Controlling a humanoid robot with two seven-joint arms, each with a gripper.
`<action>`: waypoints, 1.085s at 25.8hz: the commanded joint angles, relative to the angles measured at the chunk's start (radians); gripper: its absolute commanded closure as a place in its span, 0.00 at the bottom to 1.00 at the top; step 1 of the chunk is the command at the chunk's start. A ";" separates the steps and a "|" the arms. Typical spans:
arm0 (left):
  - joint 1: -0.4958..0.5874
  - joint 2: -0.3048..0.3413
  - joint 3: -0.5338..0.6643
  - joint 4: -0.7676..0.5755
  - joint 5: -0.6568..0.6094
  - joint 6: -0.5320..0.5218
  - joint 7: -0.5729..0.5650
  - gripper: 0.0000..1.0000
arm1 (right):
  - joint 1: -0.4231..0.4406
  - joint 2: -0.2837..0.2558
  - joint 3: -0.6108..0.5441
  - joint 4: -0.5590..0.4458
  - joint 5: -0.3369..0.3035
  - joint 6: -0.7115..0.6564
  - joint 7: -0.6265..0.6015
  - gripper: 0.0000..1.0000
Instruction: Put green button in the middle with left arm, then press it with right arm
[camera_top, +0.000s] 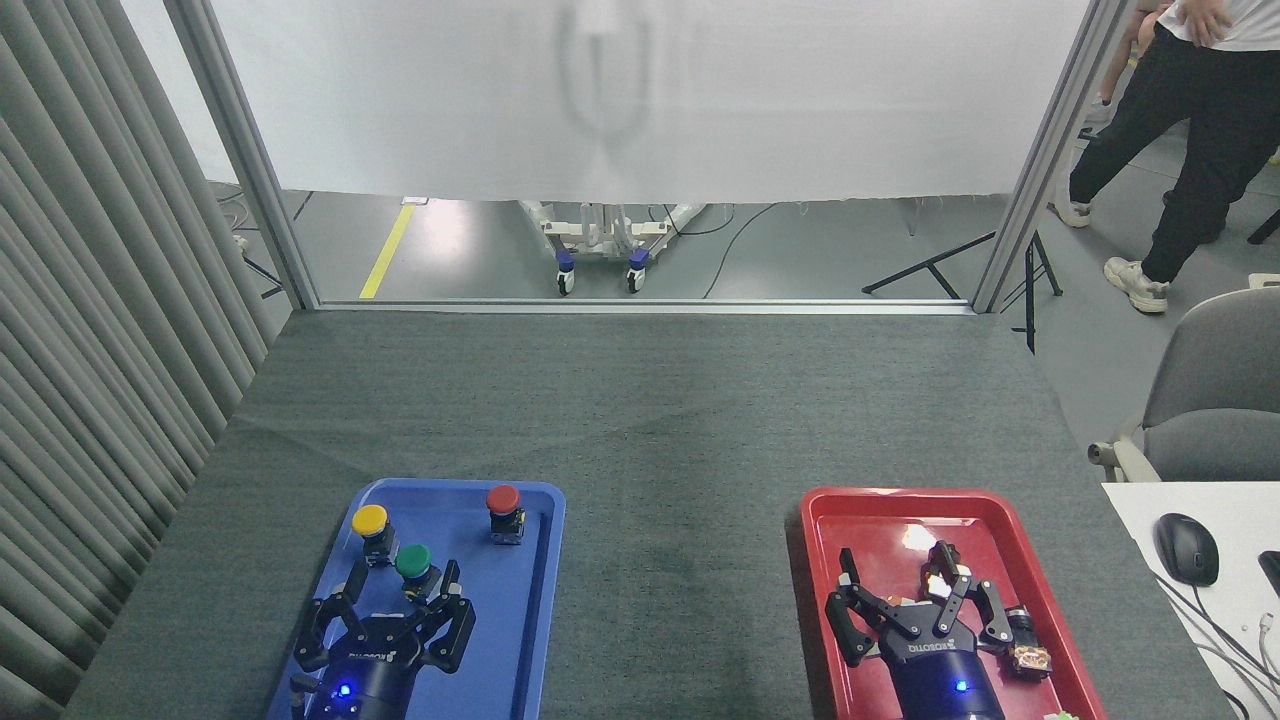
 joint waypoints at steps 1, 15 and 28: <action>0.000 0.002 -0.001 0.000 0.000 0.000 -0.003 0.00 | 0.005 -0.004 0.003 -0.001 0.000 0.000 0.006 0.00; 0.000 0.008 -0.001 0.005 0.003 -0.031 0.003 0.00 | 0.013 -0.004 0.015 -0.002 -0.014 0.042 0.013 0.01; 0.001 0.019 0.001 0.022 0.006 -0.062 0.006 0.00 | 0.011 -0.005 0.016 0.003 -0.031 0.016 0.009 0.00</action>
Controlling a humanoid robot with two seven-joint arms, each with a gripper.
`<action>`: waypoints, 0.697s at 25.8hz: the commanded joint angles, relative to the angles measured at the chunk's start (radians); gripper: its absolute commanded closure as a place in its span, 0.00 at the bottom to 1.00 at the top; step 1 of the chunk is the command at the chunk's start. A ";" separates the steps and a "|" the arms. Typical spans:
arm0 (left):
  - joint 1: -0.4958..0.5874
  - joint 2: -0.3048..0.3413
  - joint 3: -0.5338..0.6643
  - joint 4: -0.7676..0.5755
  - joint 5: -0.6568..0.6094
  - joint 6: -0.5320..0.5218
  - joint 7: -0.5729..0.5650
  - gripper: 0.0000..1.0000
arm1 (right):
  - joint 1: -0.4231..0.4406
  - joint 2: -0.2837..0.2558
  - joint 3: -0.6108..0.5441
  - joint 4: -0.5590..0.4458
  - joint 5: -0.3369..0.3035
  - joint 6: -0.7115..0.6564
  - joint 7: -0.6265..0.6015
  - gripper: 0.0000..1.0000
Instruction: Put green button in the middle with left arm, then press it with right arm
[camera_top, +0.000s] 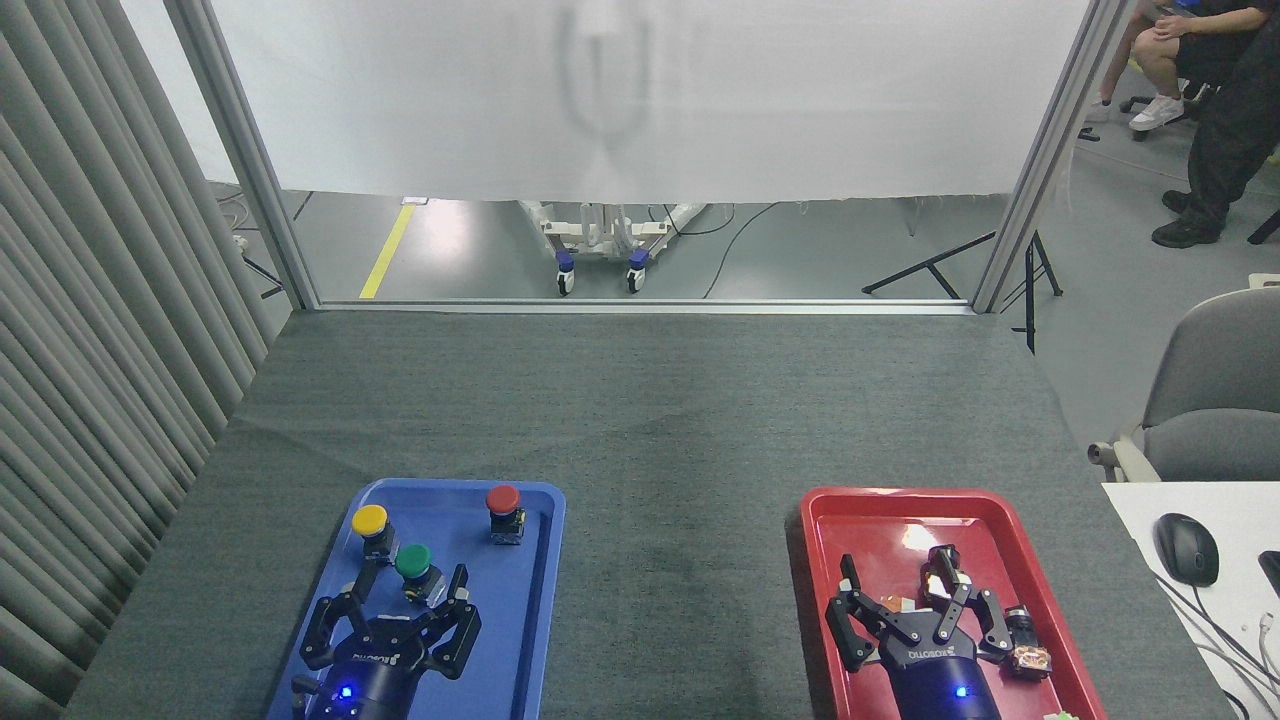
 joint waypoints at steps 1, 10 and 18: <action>-0.001 0.012 -0.001 0.030 0.001 0.000 0.003 0.00 | 0.000 0.002 0.002 -0.001 -0.001 -0.009 -0.008 0.01; -0.069 0.069 0.001 0.200 -0.002 -0.026 -0.004 0.00 | 0.000 0.005 0.025 -0.002 -0.001 -0.006 -0.008 0.01; -0.156 0.094 0.001 0.344 -0.003 -0.052 -0.007 0.01 | -0.002 0.025 0.031 -0.004 0.001 0.003 -0.008 0.01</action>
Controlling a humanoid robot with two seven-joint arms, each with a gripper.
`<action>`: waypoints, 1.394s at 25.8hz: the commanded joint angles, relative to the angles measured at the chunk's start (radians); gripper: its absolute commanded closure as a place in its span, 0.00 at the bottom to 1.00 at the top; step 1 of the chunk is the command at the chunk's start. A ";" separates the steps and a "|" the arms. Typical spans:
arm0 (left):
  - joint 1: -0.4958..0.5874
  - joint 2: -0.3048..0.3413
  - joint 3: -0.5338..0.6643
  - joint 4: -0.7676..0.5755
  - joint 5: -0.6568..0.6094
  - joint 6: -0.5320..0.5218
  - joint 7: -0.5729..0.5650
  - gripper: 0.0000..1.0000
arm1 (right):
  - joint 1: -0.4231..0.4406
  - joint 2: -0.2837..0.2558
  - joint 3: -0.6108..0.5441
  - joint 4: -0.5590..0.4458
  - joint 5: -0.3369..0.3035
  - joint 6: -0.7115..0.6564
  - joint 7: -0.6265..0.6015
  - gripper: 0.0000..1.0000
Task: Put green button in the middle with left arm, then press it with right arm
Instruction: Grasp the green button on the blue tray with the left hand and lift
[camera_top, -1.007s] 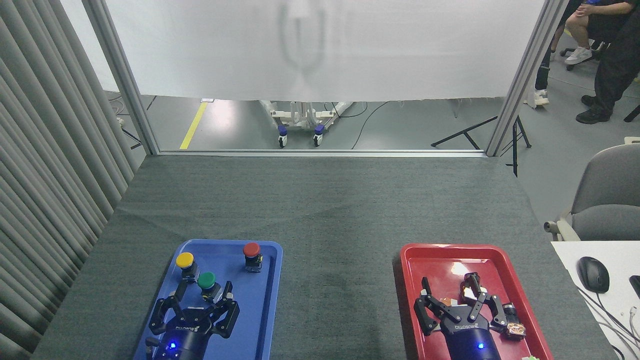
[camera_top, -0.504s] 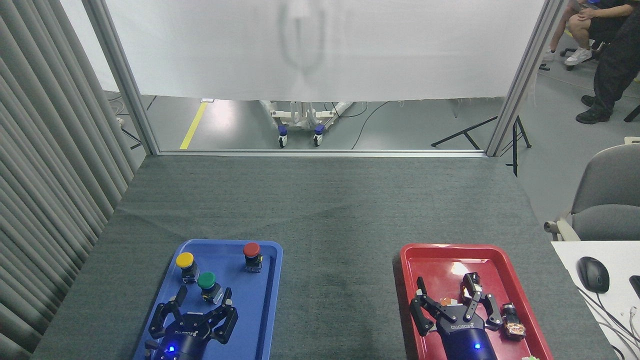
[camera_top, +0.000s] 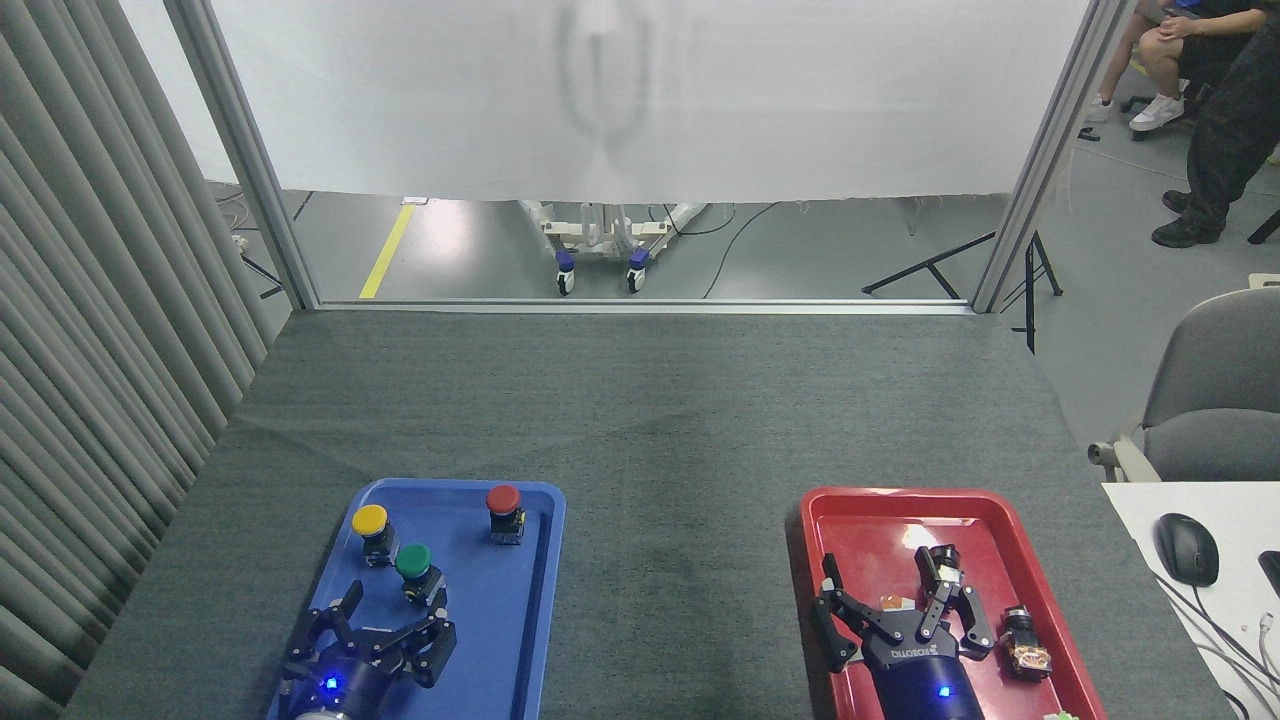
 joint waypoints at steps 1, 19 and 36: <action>-0.040 0.006 0.000 0.058 0.000 -0.016 0.000 0.01 | 0.001 0.015 0.002 -0.004 0.001 0.008 0.004 0.01; -0.125 0.019 0.000 0.157 -0.002 -0.114 0.011 1.00 | 0.007 0.003 0.019 -0.001 0.001 0.007 0.001 0.00; -0.271 -0.182 -0.503 0.176 -0.008 -0.011 0.038 1.00 | 0.007 -0.027 0.036 0.001 -0.002 0.008 0.001 0.01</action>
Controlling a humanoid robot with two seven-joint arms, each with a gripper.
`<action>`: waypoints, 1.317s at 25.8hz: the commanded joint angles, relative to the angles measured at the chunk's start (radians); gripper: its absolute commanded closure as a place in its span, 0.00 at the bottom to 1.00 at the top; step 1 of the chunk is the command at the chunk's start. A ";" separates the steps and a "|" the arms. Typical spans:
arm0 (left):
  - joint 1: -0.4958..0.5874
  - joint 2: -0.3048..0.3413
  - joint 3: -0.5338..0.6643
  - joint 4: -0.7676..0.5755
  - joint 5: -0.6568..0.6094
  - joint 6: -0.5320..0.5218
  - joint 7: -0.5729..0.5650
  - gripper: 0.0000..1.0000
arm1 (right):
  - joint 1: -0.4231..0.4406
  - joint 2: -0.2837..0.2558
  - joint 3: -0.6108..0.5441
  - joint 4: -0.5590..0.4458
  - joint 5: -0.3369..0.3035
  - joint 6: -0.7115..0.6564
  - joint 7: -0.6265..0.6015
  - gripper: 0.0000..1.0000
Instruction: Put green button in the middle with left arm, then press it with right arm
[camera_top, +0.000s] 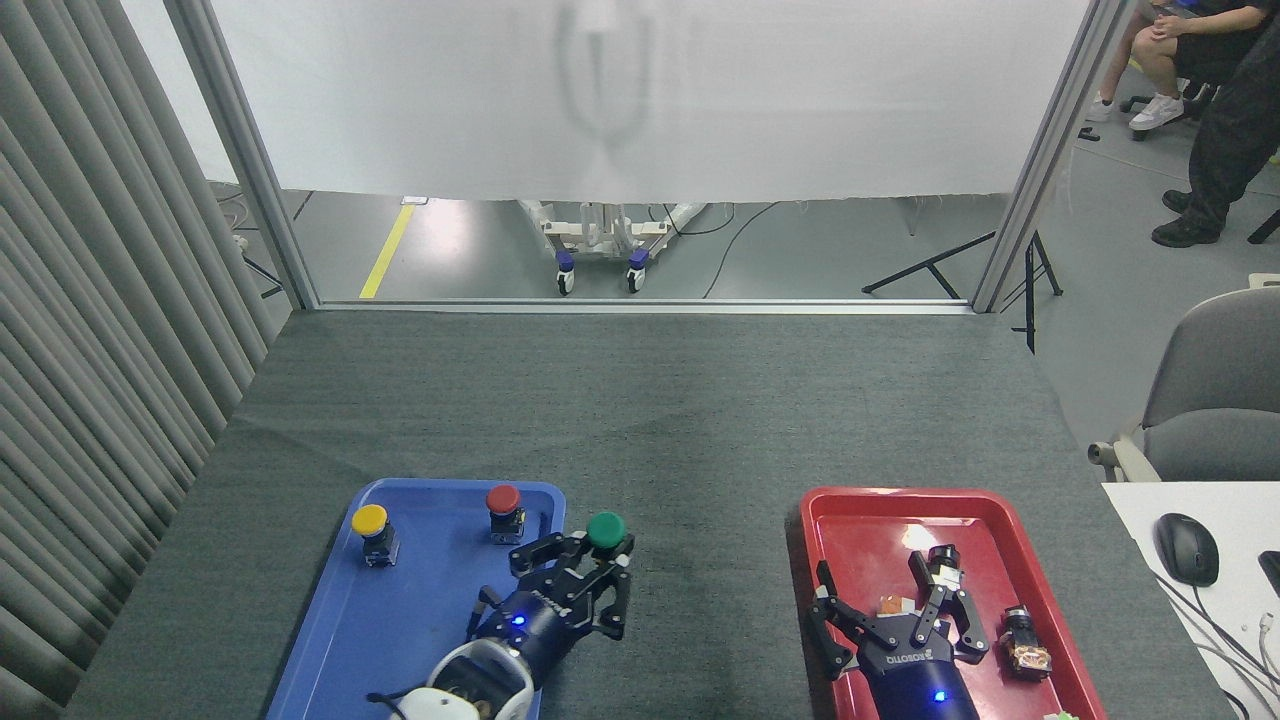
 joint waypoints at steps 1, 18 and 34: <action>-0.070 -0.085 -0.098 0.139 -0.003 0.064 0.005 1.00 | 0.000 -0.003 0.008 0.001 -0.001 0.001 -0.006 0.01; -0.087 -0.106 -0.211 0.244 0.012 0.108 0.042 0.00 | 0.000 0.026 0.011 0.013 0.002 0.018 -0.003 0.01; 0.299 0.012 0.184 -0.414 -0.003 0.159 0.028 0.01 | 0.002 -0.009 0.023 0.013 -0.007 0.001 -0.010 0.24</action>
